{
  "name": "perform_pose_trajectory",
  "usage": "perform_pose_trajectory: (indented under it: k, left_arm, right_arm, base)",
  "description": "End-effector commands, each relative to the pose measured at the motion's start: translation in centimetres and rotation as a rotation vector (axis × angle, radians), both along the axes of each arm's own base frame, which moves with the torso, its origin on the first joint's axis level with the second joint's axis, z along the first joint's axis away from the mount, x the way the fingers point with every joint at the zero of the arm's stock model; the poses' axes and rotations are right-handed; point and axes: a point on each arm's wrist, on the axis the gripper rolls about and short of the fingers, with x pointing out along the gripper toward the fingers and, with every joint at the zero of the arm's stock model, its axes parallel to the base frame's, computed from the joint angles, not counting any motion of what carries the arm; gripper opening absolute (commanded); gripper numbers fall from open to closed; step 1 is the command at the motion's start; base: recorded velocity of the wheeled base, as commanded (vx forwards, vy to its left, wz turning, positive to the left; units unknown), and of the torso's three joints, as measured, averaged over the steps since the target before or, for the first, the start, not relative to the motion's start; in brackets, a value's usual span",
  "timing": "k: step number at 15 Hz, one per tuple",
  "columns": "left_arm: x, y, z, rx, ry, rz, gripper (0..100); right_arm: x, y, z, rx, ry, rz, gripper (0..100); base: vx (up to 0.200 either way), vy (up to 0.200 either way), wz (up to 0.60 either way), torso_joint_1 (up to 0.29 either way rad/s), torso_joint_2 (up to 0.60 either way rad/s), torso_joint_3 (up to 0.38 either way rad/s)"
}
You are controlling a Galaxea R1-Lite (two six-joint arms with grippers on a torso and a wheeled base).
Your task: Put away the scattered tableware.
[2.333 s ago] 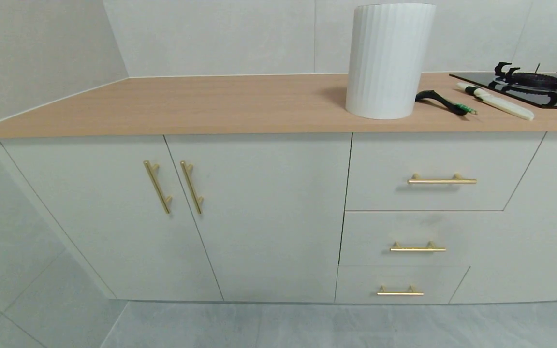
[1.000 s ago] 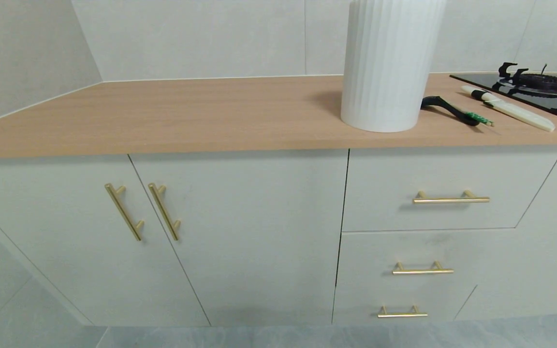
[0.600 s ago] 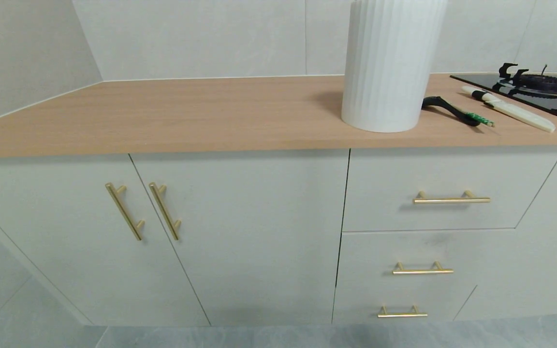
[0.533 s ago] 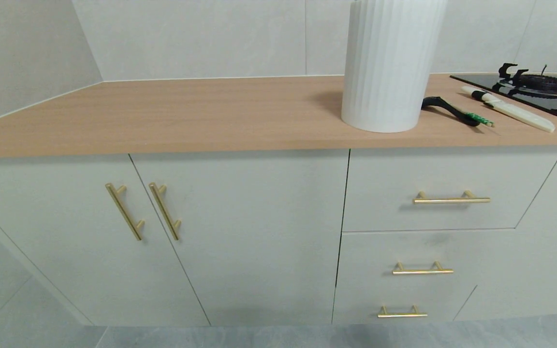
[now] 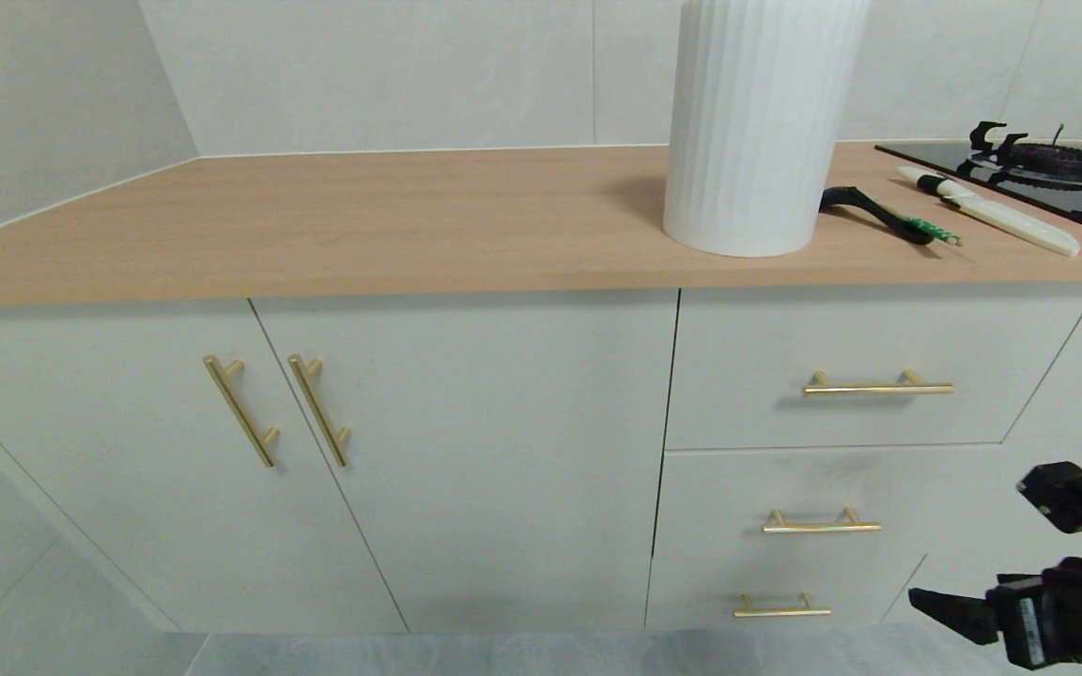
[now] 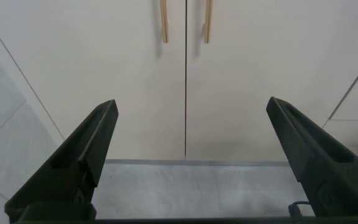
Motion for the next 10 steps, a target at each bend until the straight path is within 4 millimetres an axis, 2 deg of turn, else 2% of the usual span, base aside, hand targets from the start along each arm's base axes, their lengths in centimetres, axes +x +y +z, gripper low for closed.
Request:
perform_pose_trajectory:
  k: [1,3,4,6,10]
  left_arm:
    - [0.0,0.0,0.0,0.000,0.001,0.001,100]
    - [0.0,0.0,0.0,0.000,0.001,0.001,100]
    - [0.0,0.0,0.0,0.000,0.001,0.001,100]
    - [0.0,0.0,0.0,0.000,0.001,0.001,100]
    - [0.0,0.0,0.0,0.000,0.001,0.001,100]
  right_arm:
    - [4.3,0.6,-7.0,-0.026,0.168,0.002,100]
    - [5.3,0.5,-8.9,-0.028,0.141,-0.011,100]
    - [6.1,0.6,-10.2,-0.026,0.097,-0.015,100]
    - [7.5,0.6,-11.6,-0.044,-0.018,-0.047,100]
    - [9.3,0.8,-12.3,-0.055,-0.126,-0.071,100]
  base:
    - [0.000,0.000,0.00,0.000,0.00,0.000]
    - [0.000,0.000,0.00,0.000,0.00,0.000]
    - [0.000,0.000,0.00,0.000,0.00,0.000]
    - [0.000,0.000,0.00,0.000,0.00,0.000]
    - [0.000,0.000,0.00,0.000,0.00,0.000]
